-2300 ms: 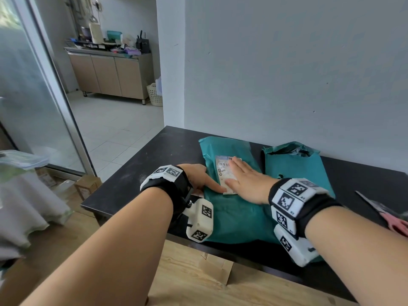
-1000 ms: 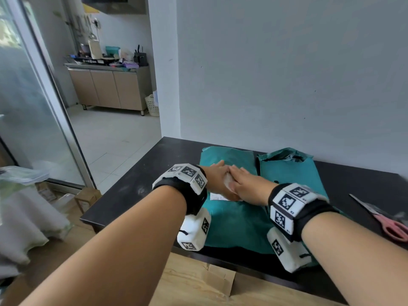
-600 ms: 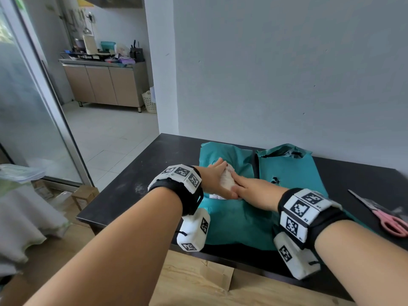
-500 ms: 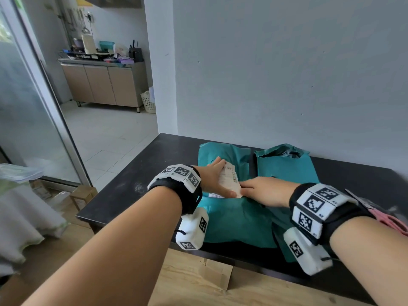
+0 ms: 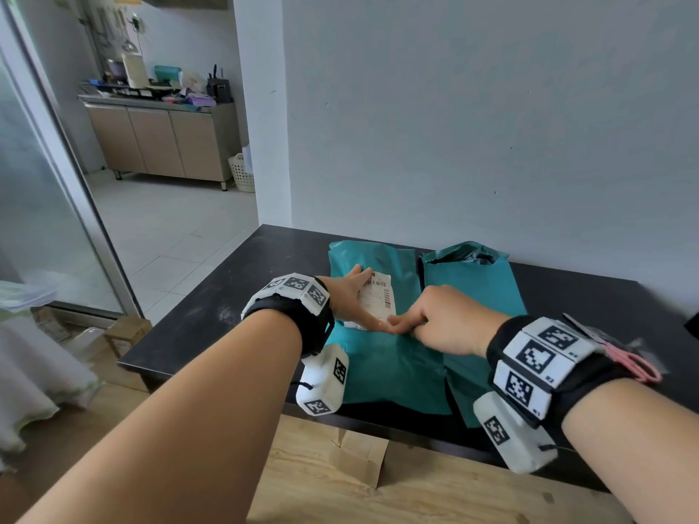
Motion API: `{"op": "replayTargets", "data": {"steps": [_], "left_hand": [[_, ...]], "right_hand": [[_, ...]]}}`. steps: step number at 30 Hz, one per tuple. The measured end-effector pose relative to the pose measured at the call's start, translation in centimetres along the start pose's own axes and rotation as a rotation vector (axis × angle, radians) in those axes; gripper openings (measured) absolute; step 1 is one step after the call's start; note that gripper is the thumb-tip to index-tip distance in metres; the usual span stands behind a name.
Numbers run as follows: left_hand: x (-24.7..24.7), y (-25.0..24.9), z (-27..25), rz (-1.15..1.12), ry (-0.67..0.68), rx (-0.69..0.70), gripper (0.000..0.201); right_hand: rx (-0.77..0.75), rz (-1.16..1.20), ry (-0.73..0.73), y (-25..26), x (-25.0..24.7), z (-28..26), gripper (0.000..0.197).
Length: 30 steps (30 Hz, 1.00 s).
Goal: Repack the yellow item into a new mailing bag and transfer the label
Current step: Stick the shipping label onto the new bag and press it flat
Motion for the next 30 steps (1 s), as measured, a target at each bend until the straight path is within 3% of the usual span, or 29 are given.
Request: {"op": "replayTargets", "data": {"steps": [4, 10, 13, 15, 18, 22, 30], "left_hand": [[-0.6, 0.0, -0.4, 0.024, -0.031, -0.026, 0.112], [-0.4, 0.0, -0.7, 0.017, -0.046, -0.025, 0.109], [-0.6, -0.3, -0.9, 0.015, -0.044, -0.022, 0.112], [-0.7, -0.5, -1.0, 0.031, -0.044, -0.033, 0.112], [-0.8, -0.8, -1.1, 0.080, -0.066, -0.037, 0.109], [-0.4, -0.4, -0.8, 0.113, -0.056, -0.043, 0.111], [-0.1, 0.1, 0.4, 0.100, -0.043, -0.026, 0.118]], "right_hand": [[0.028, -0.010, -0.027, -0.2, -1.4, 0.1, 0.055], [0.095, -0.054, 0.115, -1.1, 1.1, -0.7, 0.046], [0.132, -0.006, -0.071, -1.8, -1.3, 0.4, 0.045], [0.128, 0.010, -0.115, -1.1, -1.9, 1.9, 0.045], [0.091, 0.045, -0.029, 1.0, -0.7, 4.2, 0.057], [0.165, 0.146, 0.071, 1.1, 2.2, 6.8, 0.059], [0.152, 0.114, 0.122, 0.0, 2.9, 5.7, 0.061]]}}
Point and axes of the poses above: each hand's wrist, its own z-axis towards the middle knuckle, its own x-axis out of the palm, y = z × x, the point moved 7 cm from there along z, towards the middle knuckle, and after that the axes turned 3 degrees about z, right-handed, at the moved point
